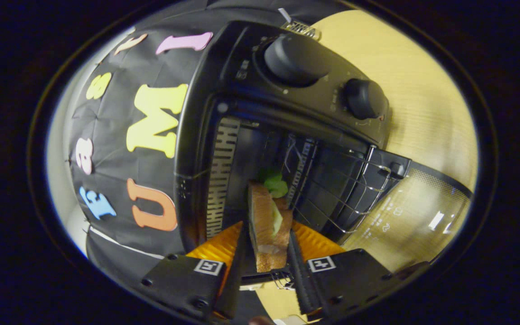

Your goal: Open the toaster oven, put the food inside, and close the toaster oven door.

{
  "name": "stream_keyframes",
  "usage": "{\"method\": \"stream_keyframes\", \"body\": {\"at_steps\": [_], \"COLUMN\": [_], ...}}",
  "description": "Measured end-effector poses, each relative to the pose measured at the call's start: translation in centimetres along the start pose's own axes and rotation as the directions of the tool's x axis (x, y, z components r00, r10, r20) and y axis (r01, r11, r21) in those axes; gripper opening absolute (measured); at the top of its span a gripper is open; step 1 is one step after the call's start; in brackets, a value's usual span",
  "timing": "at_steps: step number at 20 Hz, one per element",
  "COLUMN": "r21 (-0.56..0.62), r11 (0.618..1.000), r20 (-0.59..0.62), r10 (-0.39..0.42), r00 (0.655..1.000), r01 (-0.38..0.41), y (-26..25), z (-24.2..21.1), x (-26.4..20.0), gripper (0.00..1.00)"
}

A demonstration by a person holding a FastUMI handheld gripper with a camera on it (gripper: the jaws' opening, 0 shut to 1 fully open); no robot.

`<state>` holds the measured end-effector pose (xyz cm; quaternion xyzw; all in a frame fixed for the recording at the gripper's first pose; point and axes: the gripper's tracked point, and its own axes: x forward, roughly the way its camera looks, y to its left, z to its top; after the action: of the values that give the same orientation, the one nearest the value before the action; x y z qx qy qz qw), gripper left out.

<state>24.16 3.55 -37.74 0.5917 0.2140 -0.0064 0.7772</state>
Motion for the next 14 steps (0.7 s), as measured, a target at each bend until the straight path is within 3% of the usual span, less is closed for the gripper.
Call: {"method": "stream_keyframes", "body": {"at_steps": [4,6,11,14], "r21": [-0.156,-0.237,-0.517,-0.656], "r11": [0.986,0.967,0.839,0.739], "r20": [-0.051,-0.081,-0.128,-0.108], "r10": [-0.07,-0.116,-0.269,-0.295], "r00": [0.996,0.99,0.954,0.949], "r01": [0.061,0.094,0.167,0.155], "y": [-0.1,-0.2,-1.3,-0.7], "z": [-1.4,-2.0,-3.0,-2.8], "x": [-1.1,-1.5,-3.4,-5.4], "gripper": [0.82,0.86,0.91,0.91]}}
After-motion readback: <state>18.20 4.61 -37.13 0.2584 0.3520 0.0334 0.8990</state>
